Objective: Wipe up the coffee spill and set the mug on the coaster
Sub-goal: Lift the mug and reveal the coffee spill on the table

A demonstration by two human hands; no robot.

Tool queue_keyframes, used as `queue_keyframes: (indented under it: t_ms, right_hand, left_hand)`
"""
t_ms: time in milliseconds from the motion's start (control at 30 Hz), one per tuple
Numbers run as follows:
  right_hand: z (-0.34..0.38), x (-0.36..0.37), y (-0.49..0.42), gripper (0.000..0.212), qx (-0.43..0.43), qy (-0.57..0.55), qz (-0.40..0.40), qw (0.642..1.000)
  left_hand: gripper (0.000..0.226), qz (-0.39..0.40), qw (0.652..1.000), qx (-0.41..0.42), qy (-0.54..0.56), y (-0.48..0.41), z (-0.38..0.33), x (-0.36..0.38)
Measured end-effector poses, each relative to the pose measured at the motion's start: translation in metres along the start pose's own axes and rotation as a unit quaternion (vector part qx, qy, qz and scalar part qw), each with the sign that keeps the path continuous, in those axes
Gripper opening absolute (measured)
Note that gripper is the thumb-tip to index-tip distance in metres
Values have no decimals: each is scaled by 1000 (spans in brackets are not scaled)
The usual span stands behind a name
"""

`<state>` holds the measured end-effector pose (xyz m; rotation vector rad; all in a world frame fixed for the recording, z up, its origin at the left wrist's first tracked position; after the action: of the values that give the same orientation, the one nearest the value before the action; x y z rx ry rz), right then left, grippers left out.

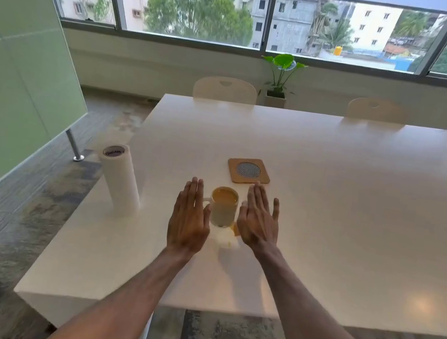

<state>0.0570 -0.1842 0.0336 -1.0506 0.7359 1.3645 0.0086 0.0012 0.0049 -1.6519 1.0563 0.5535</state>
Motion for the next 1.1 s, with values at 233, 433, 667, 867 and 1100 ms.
queue_keyframes:
  t_ms: [233,433,667,867,1100]
  right_hand:
    - [-10,12,22,76,-17,-31,10,999]
    - [-17,18,6,97,-44,-82,41,995]
    - [-21,22,-20,105,-70,-198,137,968]
    - [-23,22,-22,87,-89,-254,121,956]
    - [-26,20,-30,84,-117,-211,106,965]
  left_hand:
    - [57,2,999,-32,31,17,-7,4]
    - [50,-51,996,-46,51,11,-11,10]
    - [35,-108,983,-139,59,-8,-17,20]
    - [19,-57,975,-193,98,-22,-11,28]
    - [26,-32,960,-230,156,-26,-8,33]
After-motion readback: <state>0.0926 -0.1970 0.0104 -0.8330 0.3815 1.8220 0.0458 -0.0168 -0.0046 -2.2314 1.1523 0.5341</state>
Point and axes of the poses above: each hand's wrist, its own y-axis away from the middle knuckle, its own x-axis out of the palm, z = x × y, the point moved 1 cm from there along -y, towards the middle knuckle, and after that the axes turned 4 degrees about x, right-handed, at the moved point
